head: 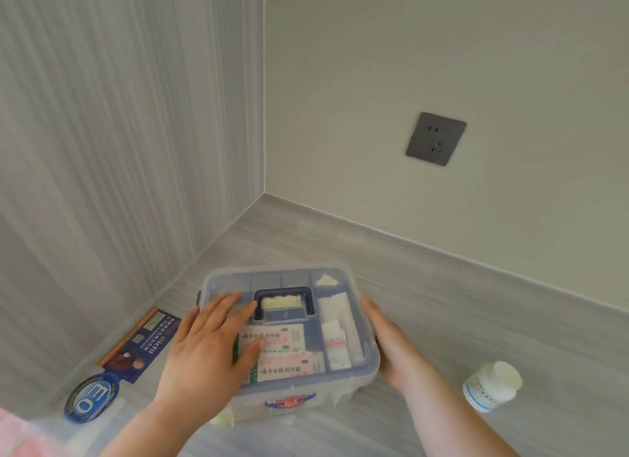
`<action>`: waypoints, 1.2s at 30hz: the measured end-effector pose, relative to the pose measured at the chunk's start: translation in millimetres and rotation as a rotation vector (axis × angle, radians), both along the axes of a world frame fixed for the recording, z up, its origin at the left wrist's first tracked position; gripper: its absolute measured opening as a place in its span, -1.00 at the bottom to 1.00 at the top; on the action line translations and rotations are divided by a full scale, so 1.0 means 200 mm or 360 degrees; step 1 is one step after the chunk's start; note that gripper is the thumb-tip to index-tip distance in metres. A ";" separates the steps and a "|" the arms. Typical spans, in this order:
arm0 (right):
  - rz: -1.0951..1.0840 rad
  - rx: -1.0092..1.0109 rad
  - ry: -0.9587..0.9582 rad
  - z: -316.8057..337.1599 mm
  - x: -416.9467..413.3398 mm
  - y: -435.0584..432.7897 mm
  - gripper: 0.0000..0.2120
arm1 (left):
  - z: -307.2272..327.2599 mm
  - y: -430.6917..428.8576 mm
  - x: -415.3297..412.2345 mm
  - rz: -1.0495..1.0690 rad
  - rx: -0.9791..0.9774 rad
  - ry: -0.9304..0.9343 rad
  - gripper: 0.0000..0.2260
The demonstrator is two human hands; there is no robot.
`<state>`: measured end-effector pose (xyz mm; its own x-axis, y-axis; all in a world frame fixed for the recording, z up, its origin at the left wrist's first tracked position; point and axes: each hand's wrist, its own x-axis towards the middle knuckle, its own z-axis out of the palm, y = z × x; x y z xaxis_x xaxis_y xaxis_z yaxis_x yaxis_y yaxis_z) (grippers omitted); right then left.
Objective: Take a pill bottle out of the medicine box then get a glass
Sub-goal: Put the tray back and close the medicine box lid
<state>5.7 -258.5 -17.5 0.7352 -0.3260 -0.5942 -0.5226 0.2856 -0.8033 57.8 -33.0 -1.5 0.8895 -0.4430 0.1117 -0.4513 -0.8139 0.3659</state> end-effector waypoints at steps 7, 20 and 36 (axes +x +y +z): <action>-0.0376 -0.0361 -0.0286 0.05 -0.02 -0.02 -0.68 | 0.00 0.00 0.00 -0.0022 0.0050 0.0016 -0.40; -0.0170 -0.0859 -0.0730 0.00 -0.10 0.08 -0.65 | 0.01 -0.01 -0.01 0.0003 0.0112 -0.0017 -0.20; -0.0114 -0.1188 -0.0675 0.04 -0.13 0.15 -0.53 | 0.00 0.01 -0.01 0.0011 -0.0396 0.0052 -0.55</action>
